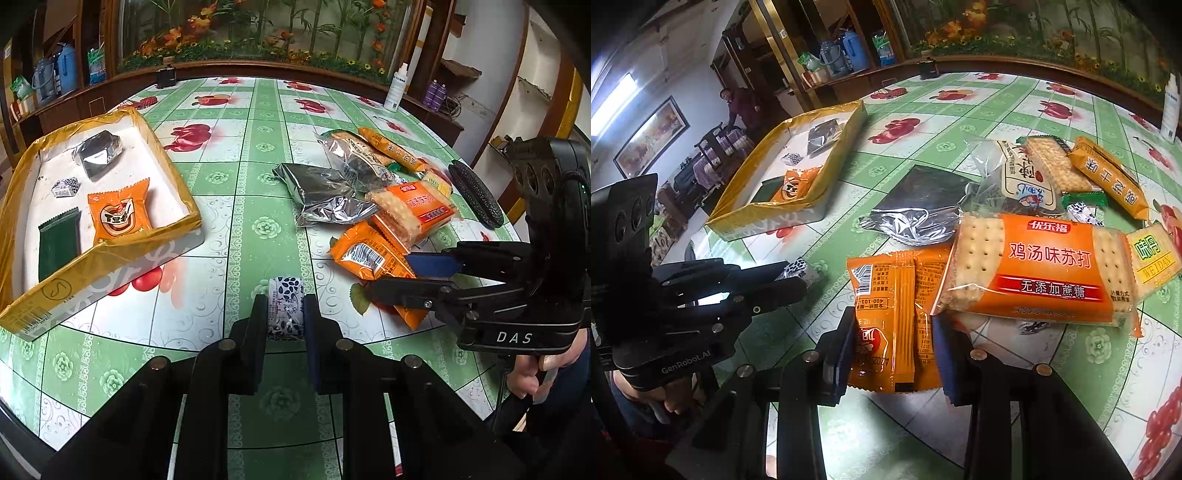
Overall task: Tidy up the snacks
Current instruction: 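Carry the candy over the tray with the left tool while the right tool carries the orange packet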
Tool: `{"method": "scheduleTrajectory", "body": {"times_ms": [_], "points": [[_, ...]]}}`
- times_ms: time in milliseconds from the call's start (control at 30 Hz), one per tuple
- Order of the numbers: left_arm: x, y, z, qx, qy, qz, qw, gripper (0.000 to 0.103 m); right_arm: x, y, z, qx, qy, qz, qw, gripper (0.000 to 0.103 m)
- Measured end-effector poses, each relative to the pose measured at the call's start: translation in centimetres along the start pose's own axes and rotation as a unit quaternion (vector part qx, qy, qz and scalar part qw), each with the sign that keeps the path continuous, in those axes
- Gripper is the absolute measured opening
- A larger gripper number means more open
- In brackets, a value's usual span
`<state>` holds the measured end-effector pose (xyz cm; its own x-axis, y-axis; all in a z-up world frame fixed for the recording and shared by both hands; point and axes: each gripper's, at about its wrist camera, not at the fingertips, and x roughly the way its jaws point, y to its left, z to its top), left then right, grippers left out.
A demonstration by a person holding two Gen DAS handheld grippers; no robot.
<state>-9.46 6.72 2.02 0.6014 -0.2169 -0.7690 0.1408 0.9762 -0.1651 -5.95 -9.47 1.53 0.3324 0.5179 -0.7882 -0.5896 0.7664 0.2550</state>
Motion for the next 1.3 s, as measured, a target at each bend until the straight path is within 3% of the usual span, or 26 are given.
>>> {"method": "scheduleTrajectory", "body": {"times_ms": [500,900,1300], "points": [[-1.9,1.3,0.9,-0.02,-0.021,-0.012,0.9995,0.016,-0.7,0.1,0.5,0.028,-0.009,0.071,0.997,0.039],[-4.6,4.5,1.7,-0.052,-0.055,-0.009,0.9971,0.016,-1.0,0.8,1.3,0.059,-0.008,0.171,0.984,0.039],[-6.8,7.5,2.5,-0.078,-0.084,0.013,0.9933,0.016,-1.4,2.9,4.1,0.048,-0.026,0.184,0.981,0.039]]}}
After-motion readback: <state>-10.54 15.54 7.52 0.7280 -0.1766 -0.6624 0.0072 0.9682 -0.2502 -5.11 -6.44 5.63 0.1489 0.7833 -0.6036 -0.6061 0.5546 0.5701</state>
